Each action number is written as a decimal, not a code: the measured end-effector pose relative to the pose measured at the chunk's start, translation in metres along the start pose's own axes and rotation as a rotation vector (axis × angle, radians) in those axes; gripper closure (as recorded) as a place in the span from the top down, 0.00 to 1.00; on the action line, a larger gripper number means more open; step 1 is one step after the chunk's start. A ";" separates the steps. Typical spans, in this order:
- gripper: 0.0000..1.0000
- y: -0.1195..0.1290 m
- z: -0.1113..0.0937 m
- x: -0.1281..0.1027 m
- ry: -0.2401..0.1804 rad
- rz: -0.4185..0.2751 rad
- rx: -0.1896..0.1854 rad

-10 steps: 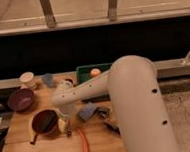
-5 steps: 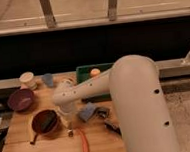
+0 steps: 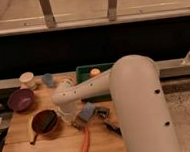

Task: Place fork in plastic cup

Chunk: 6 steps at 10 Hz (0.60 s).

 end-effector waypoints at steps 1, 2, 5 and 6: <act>0.00 0.002 0.002 -0.002 -0.001 -0.004 -0.001; 0.00 0.002 0.001 -0.002 -0.002 -0.004 -0.001; 0.00 0.001 -0.002 -0.002 -0.004 -0.004 0.003; 0.00 -0.006 -0.007 0.000 -0.009 -0.001 0.026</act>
